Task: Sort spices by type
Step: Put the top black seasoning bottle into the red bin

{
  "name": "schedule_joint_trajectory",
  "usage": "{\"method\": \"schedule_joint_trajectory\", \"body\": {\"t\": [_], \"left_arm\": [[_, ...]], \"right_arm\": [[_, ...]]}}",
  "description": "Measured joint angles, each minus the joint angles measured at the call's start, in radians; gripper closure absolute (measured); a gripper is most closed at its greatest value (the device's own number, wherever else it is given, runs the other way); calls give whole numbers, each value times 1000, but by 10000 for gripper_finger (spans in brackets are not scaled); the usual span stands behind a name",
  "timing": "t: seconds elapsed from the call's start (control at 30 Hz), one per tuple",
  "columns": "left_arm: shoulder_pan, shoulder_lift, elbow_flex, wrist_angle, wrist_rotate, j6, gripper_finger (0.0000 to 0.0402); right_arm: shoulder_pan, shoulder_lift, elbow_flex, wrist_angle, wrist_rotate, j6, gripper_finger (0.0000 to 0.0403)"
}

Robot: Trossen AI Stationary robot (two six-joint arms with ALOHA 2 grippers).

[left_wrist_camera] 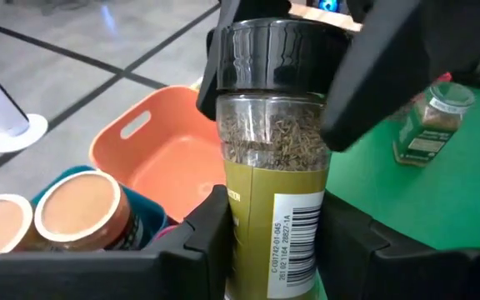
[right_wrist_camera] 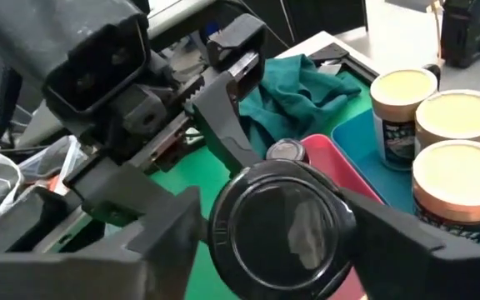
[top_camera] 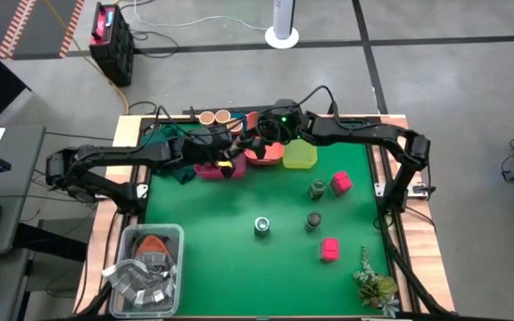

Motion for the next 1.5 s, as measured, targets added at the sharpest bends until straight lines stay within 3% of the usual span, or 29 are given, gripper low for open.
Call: {"method": "schedule_joint_trajectory", "body": {"t": [0.17, 0.33, 0.5, 0.77, 1.3, 1.5], "left_arm": [[0, 0, 0, -8, 0, 8, 258], [-1, 0, 2, -49, 16, 9, 232], [-2, 0, 7, -72, 33, -13, 174], [-2, 1, 111, -275, 13, 16, 92], [9, 4, 175, -371, 148, 1, 86], [8, 4, 175, -362, 265, -6, 86]], "right_arm": [[0, 0, 0, 14, -1, -14, 176], [1, 2, -1, 16, 0, -27, 177], [4, 2, -2, 18, 0, -71, 170], [10, 0, 0, 20, 3, -110, 174], [56, 0, 0, -61, -6, -207, 170], [102, 0, 0, -61, -47, -270, 169]]}}
